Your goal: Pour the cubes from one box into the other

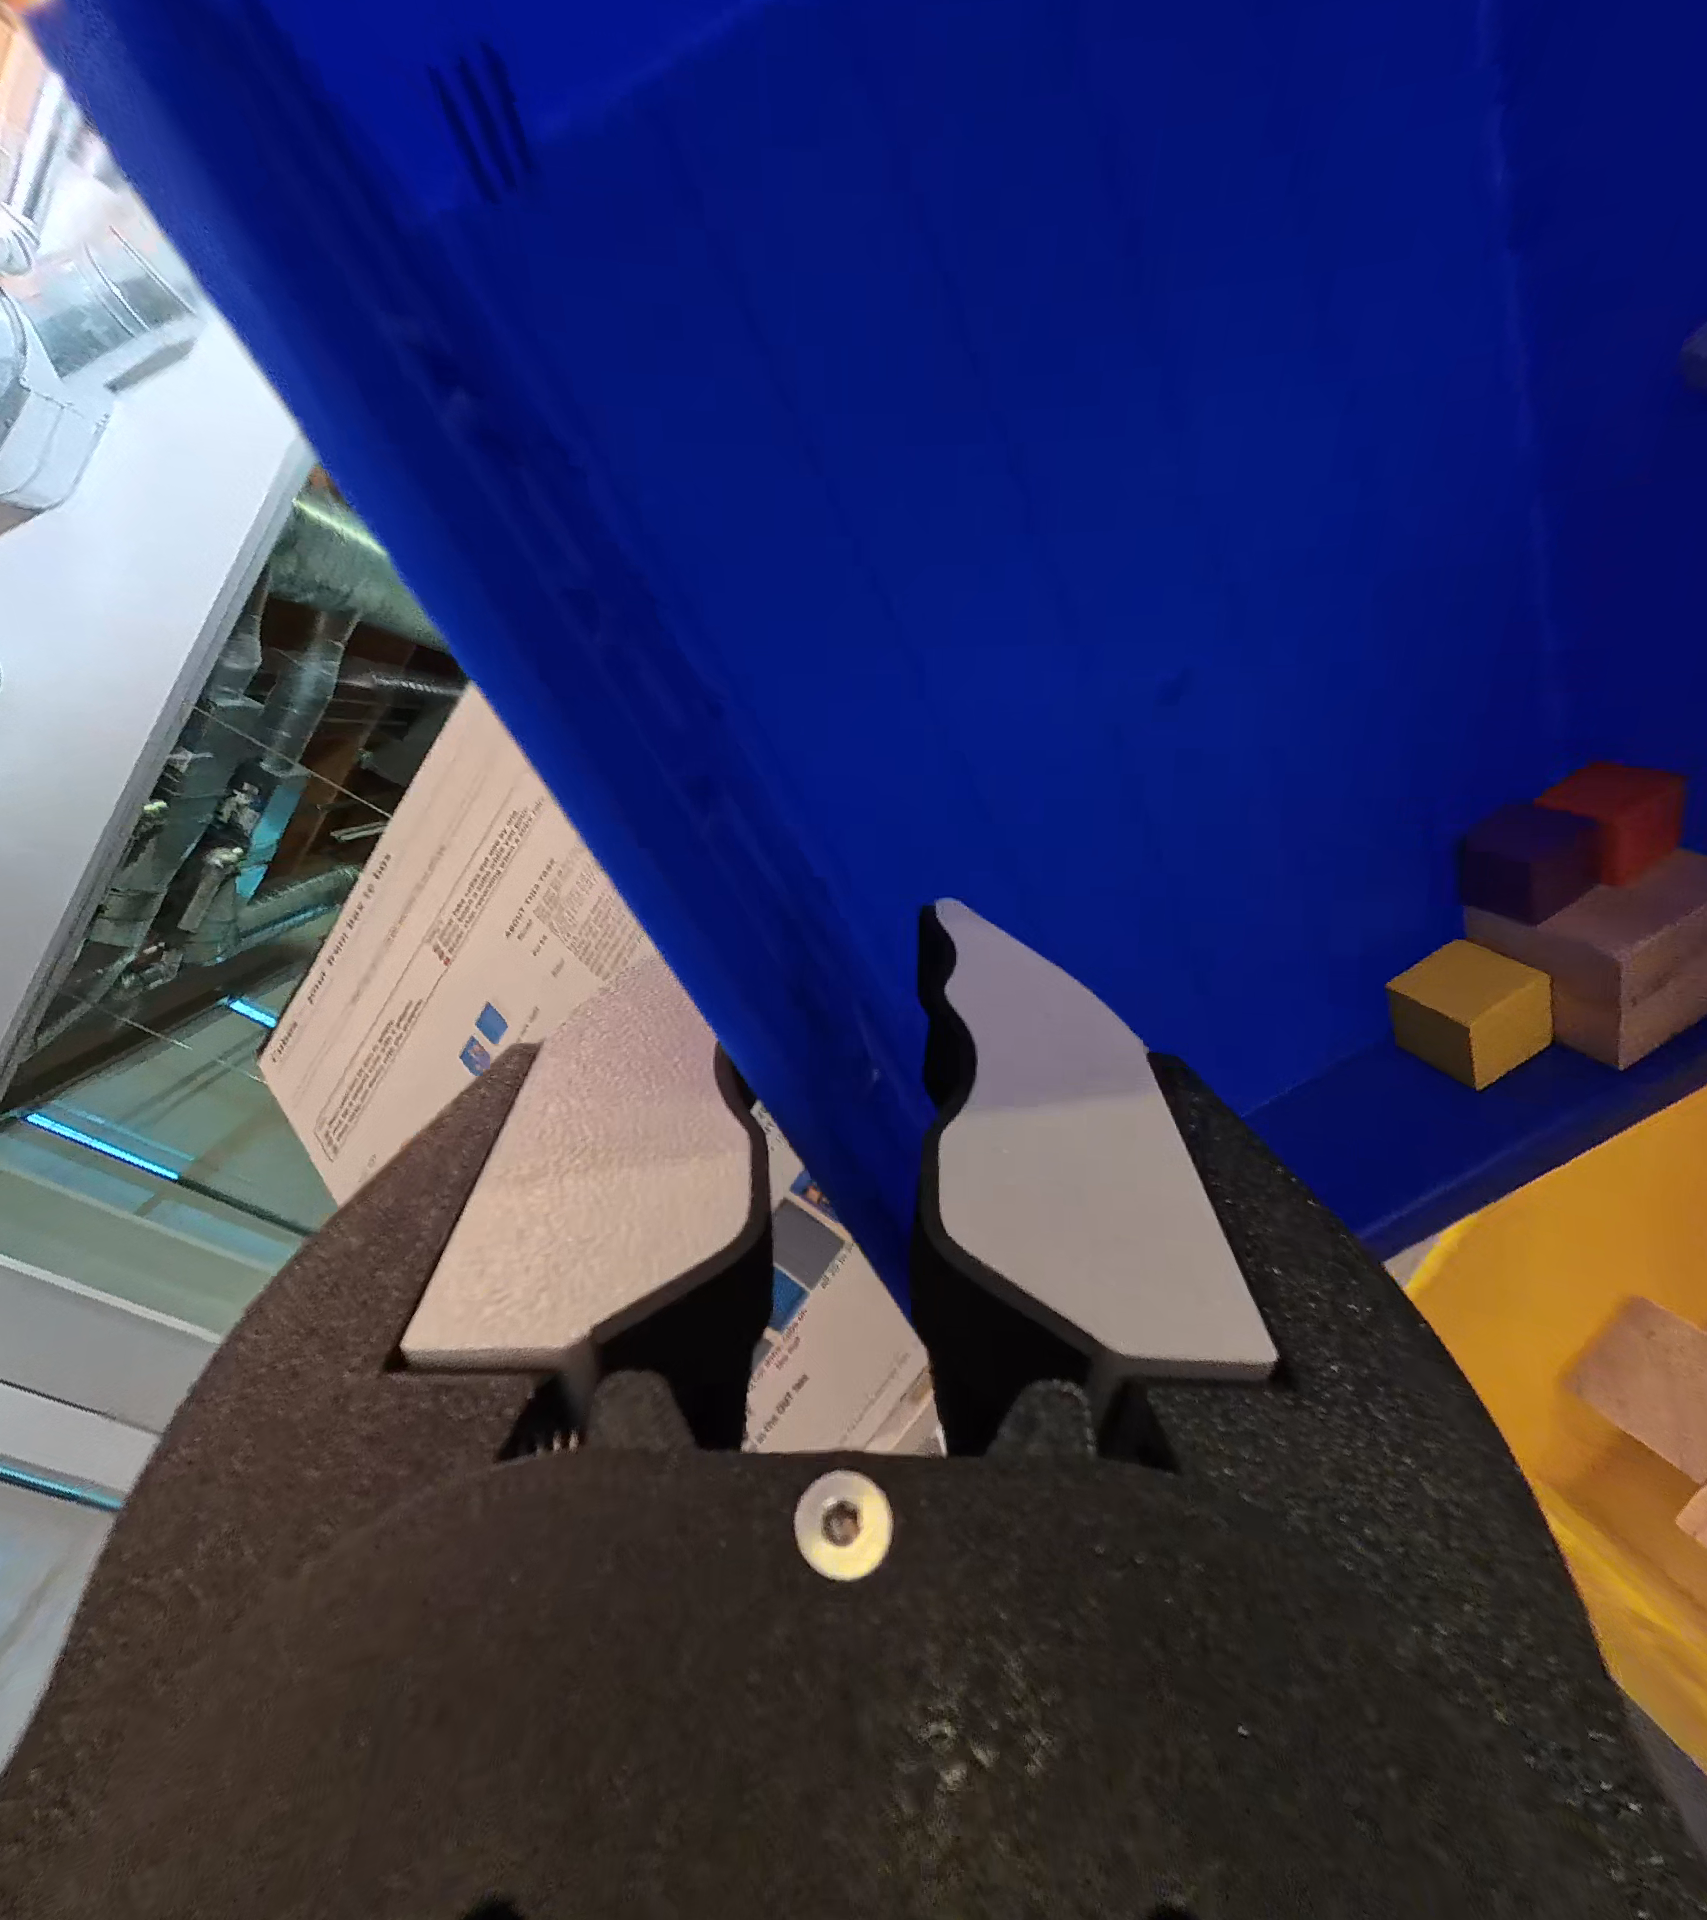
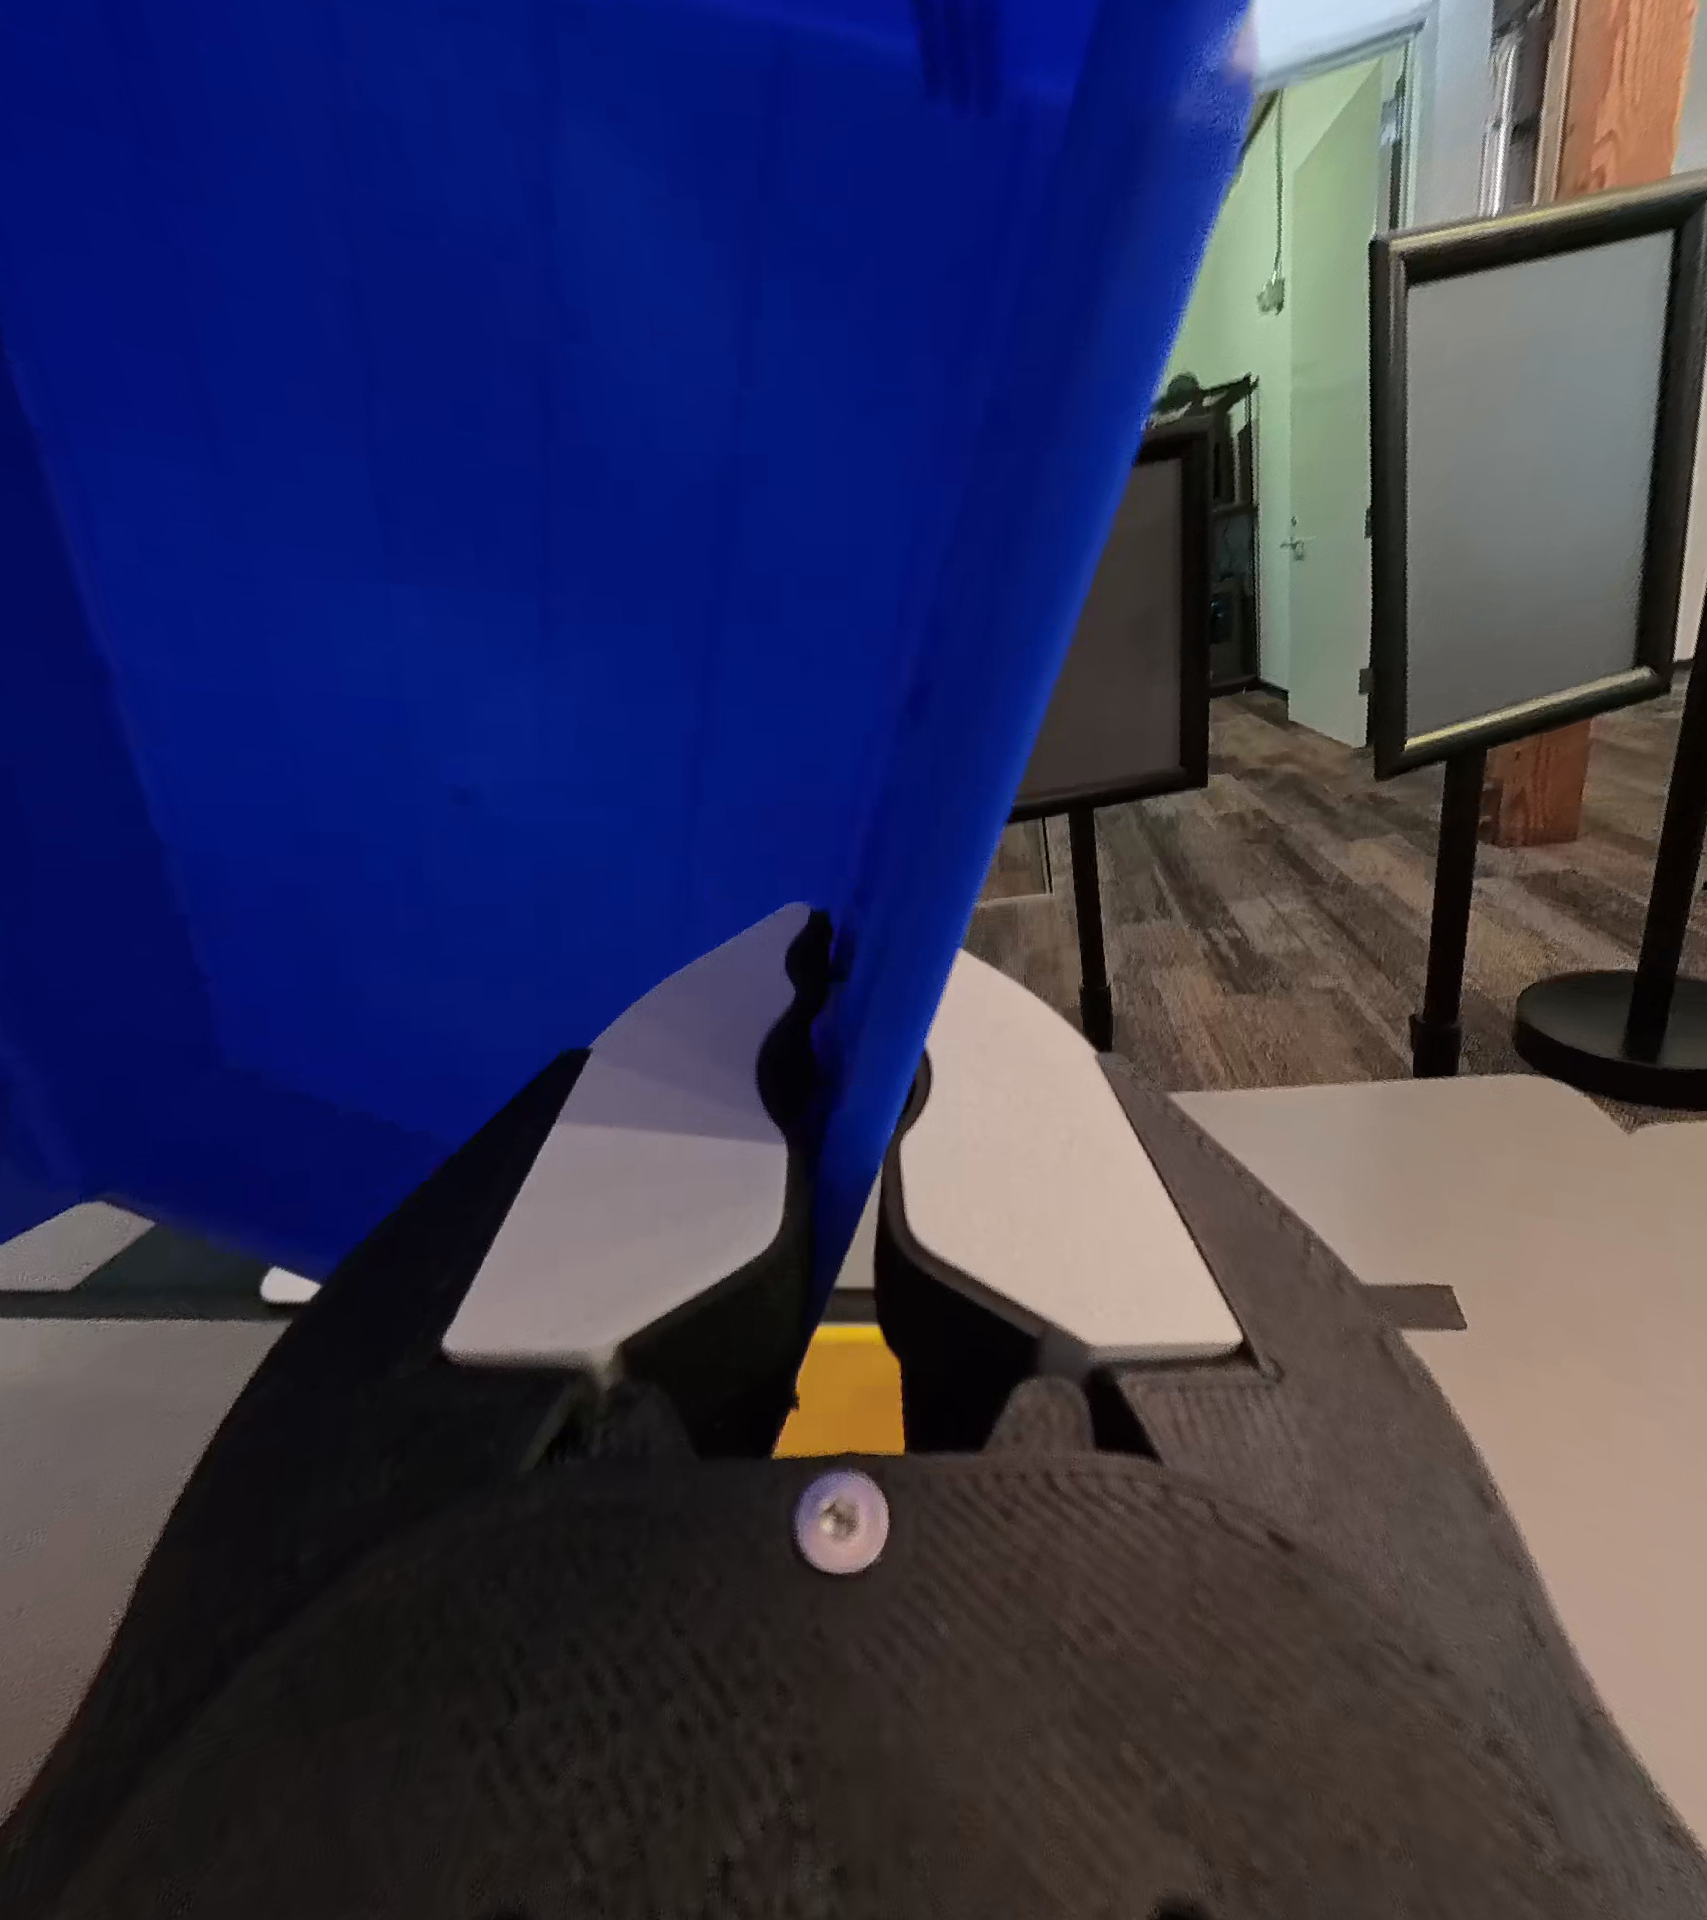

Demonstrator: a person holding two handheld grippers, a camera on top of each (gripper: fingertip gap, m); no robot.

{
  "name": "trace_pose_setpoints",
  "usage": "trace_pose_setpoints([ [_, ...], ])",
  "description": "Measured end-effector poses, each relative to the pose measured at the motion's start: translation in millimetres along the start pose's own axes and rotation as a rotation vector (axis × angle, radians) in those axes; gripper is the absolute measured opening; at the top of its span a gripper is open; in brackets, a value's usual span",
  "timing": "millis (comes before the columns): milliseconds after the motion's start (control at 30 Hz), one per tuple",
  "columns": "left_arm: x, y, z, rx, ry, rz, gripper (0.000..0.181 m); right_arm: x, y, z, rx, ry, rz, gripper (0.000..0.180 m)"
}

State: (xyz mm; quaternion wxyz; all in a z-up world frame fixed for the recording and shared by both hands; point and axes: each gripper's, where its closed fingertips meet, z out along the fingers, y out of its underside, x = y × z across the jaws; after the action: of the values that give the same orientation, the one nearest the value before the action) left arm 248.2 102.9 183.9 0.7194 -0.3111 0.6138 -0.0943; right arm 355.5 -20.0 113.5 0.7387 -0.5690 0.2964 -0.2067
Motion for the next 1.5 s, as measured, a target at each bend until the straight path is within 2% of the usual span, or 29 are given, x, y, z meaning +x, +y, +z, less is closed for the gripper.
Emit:
trace_pose_setpoints([
  [333,-10.0,-28.4,-20.3,0.1,-0.052,0.027,0.023,-0.8,-22.9,-14.7,0.145,-0.008,0.022,0.006],
  [967,-6.6,-19.3,-13.7,0.034,-0.026,-0.004,0.023,0.4,-13.9,-8.0,0.071,-0.02,0.043,0.006],
  [1133,-5.0,-11.4,-17.2,-0.055,0.002,-0.008,0.031,-3.4,-17.9,-8.4,-0.018,-0.049,0.137,0.004],
  [1267,-12.9,-14.6,-34.7,-0.085,0.04,-0.06,0.036,-14.5,-37.0,-21.5,-0.099,-0.058,0.101,0.004],
  [1400,-16.9,-5.3,-44.2,-0.183,0.112,-0.132,0.038,-27.2,-39.6,-26.9,-0.265,-0.057,0.068,0.005],
  [1500,-7.3,-2.2,-28.8,-0.249,0.236,-0.268,0.046,-18.7,-45.6,-9.2,-0.447,-0.057,0.063,0.005],
])
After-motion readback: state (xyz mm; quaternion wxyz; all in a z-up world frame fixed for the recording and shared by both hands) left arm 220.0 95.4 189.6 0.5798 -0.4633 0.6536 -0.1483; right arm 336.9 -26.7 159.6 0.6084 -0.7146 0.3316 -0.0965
